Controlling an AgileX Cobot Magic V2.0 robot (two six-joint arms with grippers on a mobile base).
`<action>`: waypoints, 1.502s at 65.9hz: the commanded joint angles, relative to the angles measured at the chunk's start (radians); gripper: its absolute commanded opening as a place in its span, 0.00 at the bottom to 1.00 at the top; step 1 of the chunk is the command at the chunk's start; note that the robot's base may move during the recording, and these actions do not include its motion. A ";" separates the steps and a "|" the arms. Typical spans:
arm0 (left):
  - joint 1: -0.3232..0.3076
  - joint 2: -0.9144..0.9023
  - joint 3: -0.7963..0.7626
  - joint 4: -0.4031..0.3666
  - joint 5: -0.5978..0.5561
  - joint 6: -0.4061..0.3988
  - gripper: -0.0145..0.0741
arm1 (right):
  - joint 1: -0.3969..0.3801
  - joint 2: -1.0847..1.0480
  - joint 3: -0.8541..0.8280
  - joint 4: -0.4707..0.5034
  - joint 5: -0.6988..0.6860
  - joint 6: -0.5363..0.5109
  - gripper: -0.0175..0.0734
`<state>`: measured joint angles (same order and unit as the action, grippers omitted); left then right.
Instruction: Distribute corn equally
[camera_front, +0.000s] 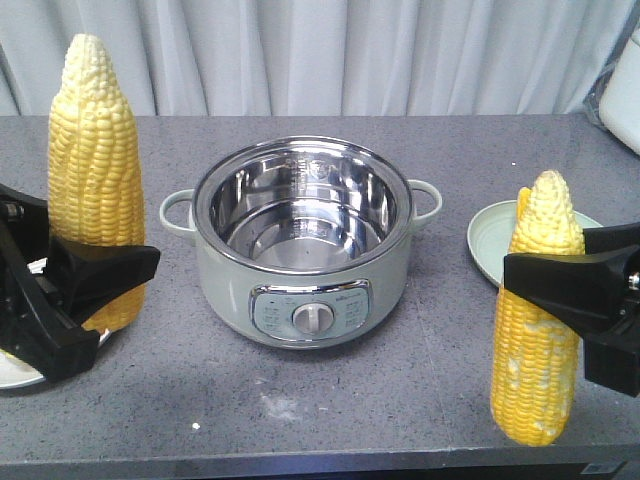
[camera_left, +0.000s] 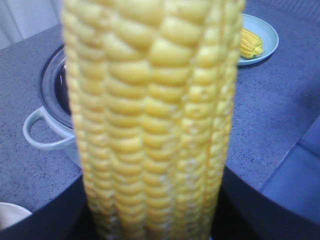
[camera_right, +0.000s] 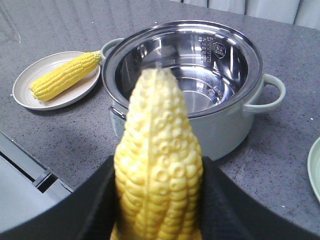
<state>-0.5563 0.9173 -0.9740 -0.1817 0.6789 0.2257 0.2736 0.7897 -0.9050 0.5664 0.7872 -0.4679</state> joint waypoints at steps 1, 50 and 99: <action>0.000 -0.017 -0.025 -0.019 -0.069 -0.001 0.50 | -0.001 -0.005 -0.024 0.025 -0.056 -0.006 0.41; 0.000 -0.017 -0.025 -0.019 -0.069 -0.001 0.50 | -0.001 -0.005 -0.024 0.025 -0.052 -0.006 0.41; 0.000 -0.017 -0.025 -0.019 -0.069 -0.001 0.50 | -0.001 -0.005 -0.024 0.025 -0.052 -0.006 0.41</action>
<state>-0.5563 0.9173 -0.9740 -0.1826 0.6789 0.2257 0.2736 0.7897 -0.9050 0.5664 0.7883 -0.4679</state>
